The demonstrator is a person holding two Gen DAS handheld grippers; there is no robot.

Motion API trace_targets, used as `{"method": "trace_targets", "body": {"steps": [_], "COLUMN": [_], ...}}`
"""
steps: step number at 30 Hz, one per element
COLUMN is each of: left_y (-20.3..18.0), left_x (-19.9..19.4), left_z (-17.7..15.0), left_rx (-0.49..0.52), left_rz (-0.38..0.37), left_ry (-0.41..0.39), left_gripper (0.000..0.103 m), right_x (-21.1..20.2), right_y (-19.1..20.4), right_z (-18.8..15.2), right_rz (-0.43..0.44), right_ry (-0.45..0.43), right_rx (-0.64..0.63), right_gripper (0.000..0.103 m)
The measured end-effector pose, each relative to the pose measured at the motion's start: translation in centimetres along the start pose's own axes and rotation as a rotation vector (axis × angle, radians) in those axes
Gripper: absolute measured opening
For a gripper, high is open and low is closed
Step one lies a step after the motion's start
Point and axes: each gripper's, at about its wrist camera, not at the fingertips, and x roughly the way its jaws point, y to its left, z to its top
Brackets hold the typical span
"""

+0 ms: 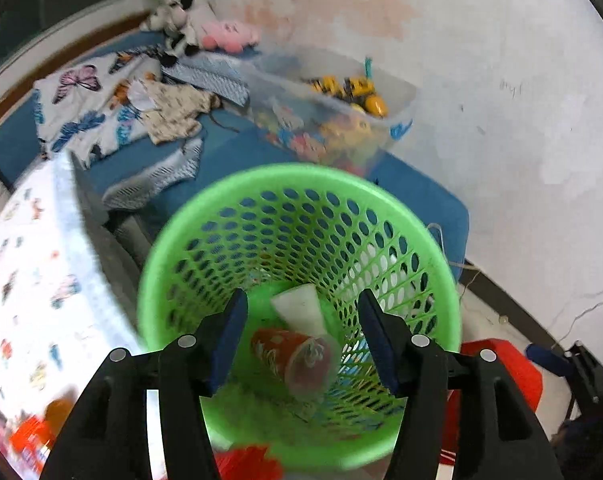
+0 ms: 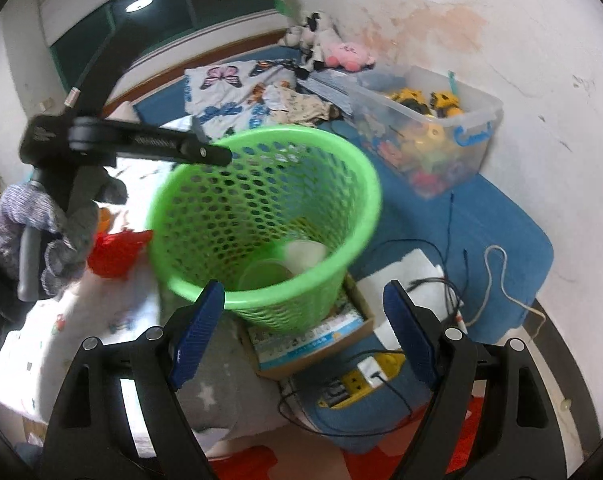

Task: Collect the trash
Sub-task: 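Grasp the red mesh net bag on the sheet with the right tool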

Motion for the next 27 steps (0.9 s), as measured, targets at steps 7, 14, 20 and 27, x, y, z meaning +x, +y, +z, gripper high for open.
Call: {"method": "trace_targets", "body": {"steps": [7, 14, 20, 27], "left_y": [3.0, 7.1, 11.3, 14.8], "left_x": [-8.5, -14.4, -17.5, -19.6], "left_z": [-2.6, -6.1, -9.8, -14.2], "left_rx": [-0.044, -0.099, -0.192, -0.259], "left_rz": [0.052, 0.123, 0.156, 0.195], "left_ry": [-0.138, -0.214, -0.254, -0.259], "left_gripper": [0.064, 0.067, 0.072, 0.073], "right_x": [-0.4, 0.8, 3.2, 6.7], "right_y": [4.6, 9.3, 13.2, 17.1], "right_z": [0.3, 0.5, 1.0, 1.1], "right_rz": [0.07, 0.15, 0.236, 0.249], "right_ry": [-0.005, 0.02, 0.055, 0.095], "right_rx": [-0.075, -0.162, -0.206, -0.262], "right_gripper": [0.082, 0.082, 0.082, 0.086]}}
